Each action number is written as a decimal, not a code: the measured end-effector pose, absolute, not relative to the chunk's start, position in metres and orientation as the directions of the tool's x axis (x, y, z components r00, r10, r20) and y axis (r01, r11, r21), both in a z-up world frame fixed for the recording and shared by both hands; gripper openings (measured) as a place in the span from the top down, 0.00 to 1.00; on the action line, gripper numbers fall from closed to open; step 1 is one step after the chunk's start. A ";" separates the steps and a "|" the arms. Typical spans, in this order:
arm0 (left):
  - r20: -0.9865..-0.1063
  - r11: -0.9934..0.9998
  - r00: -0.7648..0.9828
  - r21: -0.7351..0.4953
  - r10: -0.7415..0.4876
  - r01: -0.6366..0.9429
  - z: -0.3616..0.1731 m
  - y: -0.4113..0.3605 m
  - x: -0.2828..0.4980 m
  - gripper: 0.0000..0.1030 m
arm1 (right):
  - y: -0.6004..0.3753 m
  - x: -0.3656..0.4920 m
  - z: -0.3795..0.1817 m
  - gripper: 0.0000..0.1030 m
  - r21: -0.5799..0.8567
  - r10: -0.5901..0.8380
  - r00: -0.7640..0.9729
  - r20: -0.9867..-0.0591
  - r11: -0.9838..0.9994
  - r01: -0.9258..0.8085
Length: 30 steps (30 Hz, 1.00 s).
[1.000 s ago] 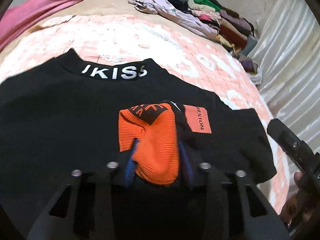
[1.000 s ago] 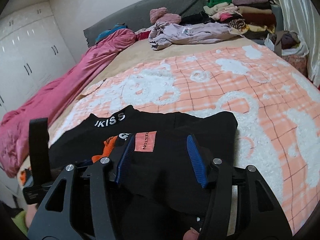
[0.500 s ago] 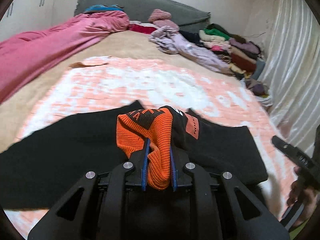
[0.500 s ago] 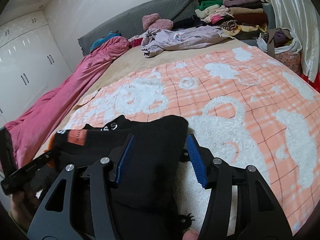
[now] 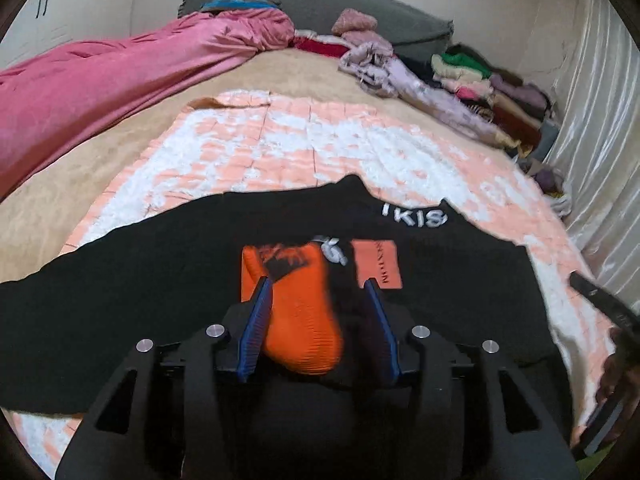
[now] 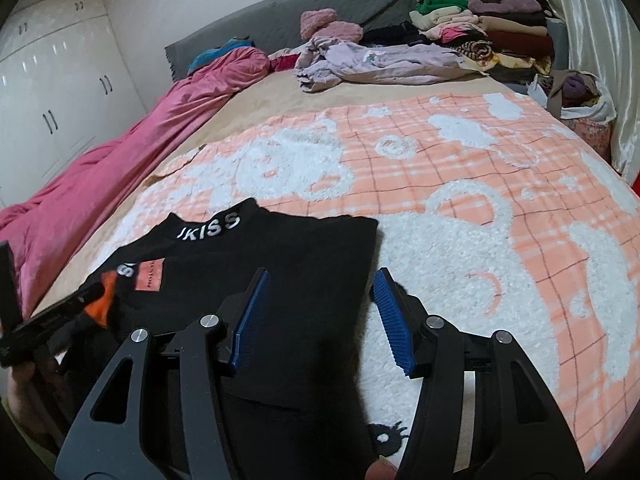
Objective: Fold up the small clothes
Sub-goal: 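Lay the orange cuff on the sweatshirt chest and open the left tool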
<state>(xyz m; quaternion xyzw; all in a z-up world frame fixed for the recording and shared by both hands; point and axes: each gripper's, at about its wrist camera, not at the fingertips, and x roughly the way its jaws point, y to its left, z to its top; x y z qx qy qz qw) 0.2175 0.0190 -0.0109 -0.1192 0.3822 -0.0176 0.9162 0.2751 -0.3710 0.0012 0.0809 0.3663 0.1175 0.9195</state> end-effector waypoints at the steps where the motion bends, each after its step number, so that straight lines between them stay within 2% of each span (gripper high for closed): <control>1: -0.687 0.968 0.716 -0.245 -0.127 -0.063 -0.008 0.025 0.213 0.55 | -0.368 0.274 0.000 0.54 0.229 0.278 0.701 -0.657 0.959 -0.165; 7: -0.699 0.937 0.709 -0.304 -0.095 -0.174 -0.012 0.072 0.206 0.57 | -0.349 0.270 -0.001 0.53 0.209 0.298 0.687 -0.663 0.954 -0.213; 8: -0.703 0.928 0.704 -0.322 -0.101 -0.189 -0.013 0.078 0.207 0.61 | -0.345 0.269 -0.001 0.53 0.203 0.303 0.683 -0.665 0.953 -0.225; 10: -0.706 0.911 0.693 -0.369 -0.145 -0.186 -0.014 0.083 0.211 0.68 | -0.336 0.268 -0.003 0.53 0.193 0.313 0.673 -0.670 0.949 -0.249; 13: -0.705 0.895 0.676 -0.419 -0.214 -0.154 -0.015 0.074 0.218 0.68 | -0.323 0.265 -0.008 0.53 0.183 0.332 0.653 -0.680 0.940 -0.288; 15: -0.701 0.912 0.682 -0.392 -0.209 -0.122 -0.013 0.059 0.222 0.68 | -0.312 0.263 -0.012 0.53 0.163 0.340 0.637 -0.692 0.933 -0.320; 18: -0.725 0.959 0.674 -0.269 -0.142 -0.087 -0.011 0.032 0.230 0.68 | -0.300 0.261 -0.018 0.53 0.136 0.342 0.616 -0.710 0.924 -0.356; 22: -0.783 0.992 0.619 -0.029 0.054 -0.123 -0.032 0.018 0.242 0.67 | -0.295 0.265 -0.033 0.53 0.099 0.304 0.570 -0.763 0.927 -0.361; 23: -0.795 0.991 0.603 -0.014 0.071 -0.135 -0.040 0.021 0.244 0.64 | -0.295 0.267 -0.036 0.53 0.094 0.291 0.560 -0.776 0.930 -0.354; 25: -0.799 0.989 0.600 -0.055 0.041 -0.140 -0.049 0.030 0.243 0.64 | -0.300 0.273 -0.047 0.53 0.088 0.259 0.535 -0.804 0.942 -0.323; 30: -0.782 0.986 0.622 -0.083 0.027 -0.146 -0.041 0.038 0.238 0.65 | -0.301 0.270 -0.046 0.53 0.103 0.273 0.536 -0.798 0.940 -0.325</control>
